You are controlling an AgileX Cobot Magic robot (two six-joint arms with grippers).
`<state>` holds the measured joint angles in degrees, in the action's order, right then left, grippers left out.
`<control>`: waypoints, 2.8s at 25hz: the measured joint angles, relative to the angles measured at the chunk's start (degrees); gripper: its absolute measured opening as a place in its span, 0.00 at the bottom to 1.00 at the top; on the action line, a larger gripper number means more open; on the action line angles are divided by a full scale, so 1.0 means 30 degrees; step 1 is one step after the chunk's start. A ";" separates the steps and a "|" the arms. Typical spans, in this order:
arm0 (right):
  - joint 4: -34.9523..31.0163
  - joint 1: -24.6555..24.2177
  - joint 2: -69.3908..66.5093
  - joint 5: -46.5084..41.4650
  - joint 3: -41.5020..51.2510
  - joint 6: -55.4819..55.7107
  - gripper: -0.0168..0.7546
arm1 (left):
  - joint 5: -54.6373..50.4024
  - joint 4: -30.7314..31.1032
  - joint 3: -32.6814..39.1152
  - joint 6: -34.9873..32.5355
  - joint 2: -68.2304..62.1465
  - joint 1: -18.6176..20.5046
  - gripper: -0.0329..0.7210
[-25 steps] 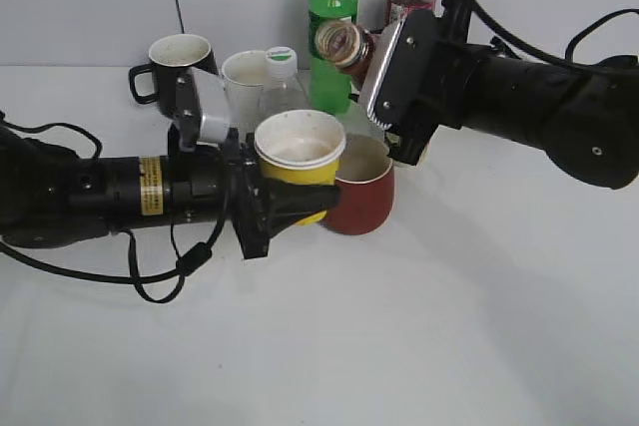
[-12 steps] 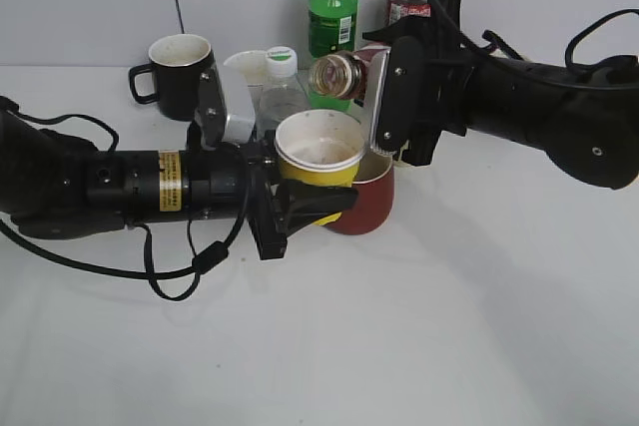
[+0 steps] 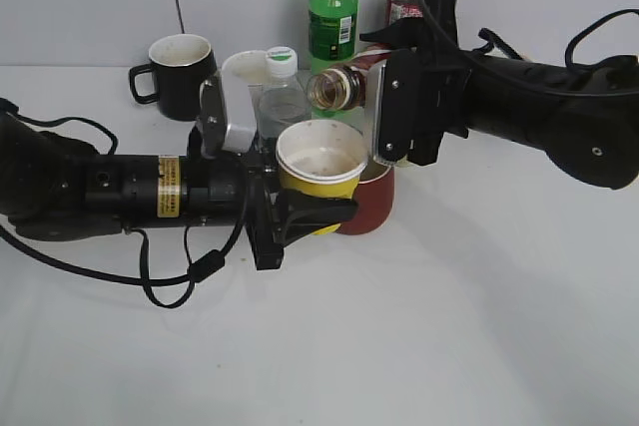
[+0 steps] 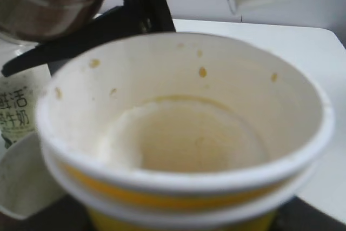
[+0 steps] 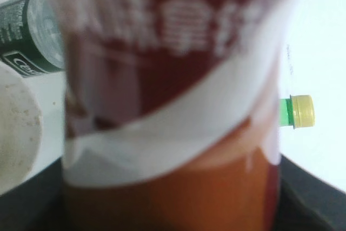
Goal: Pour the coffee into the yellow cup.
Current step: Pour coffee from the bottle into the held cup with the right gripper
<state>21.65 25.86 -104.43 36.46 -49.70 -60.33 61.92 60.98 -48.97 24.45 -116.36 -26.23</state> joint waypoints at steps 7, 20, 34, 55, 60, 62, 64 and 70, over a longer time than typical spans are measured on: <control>0.0000 0.0000 0.0000 0.0000 0.0000 -0.0866 0.67 | 0.0000 0.0020 0.0055 0.0000 0.0000 0.0000 0.56; 0.0000 0.0000 0.0000 0.0000 0.0000 -0.2214 0.67 | 0.0000 0.0054 0.0152 0.0000 0.0000 0.0000 0.56; -0.0140 0.0000 0.0000 0.0377 0.0000 -0.3647 0.67 | 0.0000 0.0602 0.0168 0.0000 0.0008 0.0000 0.56; -0.0213 0.0000 0.0000 0.0486 0.0000 -0.4449 0.67 | 0.0078 0.0840 0.0556 0.0000 0.0404 0.0477 0.56; -0.0213 0.0000 0.0000 0.0508 0.0000 -0.4530 0.67 | 0.0271 0.0935 0.0556 0.0000 0.0404 0.0477 0.56; -0.0213 0.0000 0.0000 0.0508 0.0000 -0.4643 0.67 | 0.0280 0.1179 0.0556 0.0000 0.0404 0.0477 0.56; -0.0228 0.0000 0.0000 0.0533 0.0000 -0.4738 0.67 | 0.0280 0.1332 0.0556 0.0000 0.0404 0.0477 0.56; -0.0228 0.0000 0.0000 0.0533 0.0000 -0.4778 0.67 | 0.0280 0.1720 0.0556 0.0000 0.0404 0.0477 0.56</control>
<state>20.96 25.86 -104.43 38.06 -49.70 -74.66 62.76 66.14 -47.31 24.45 -115.15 -24.80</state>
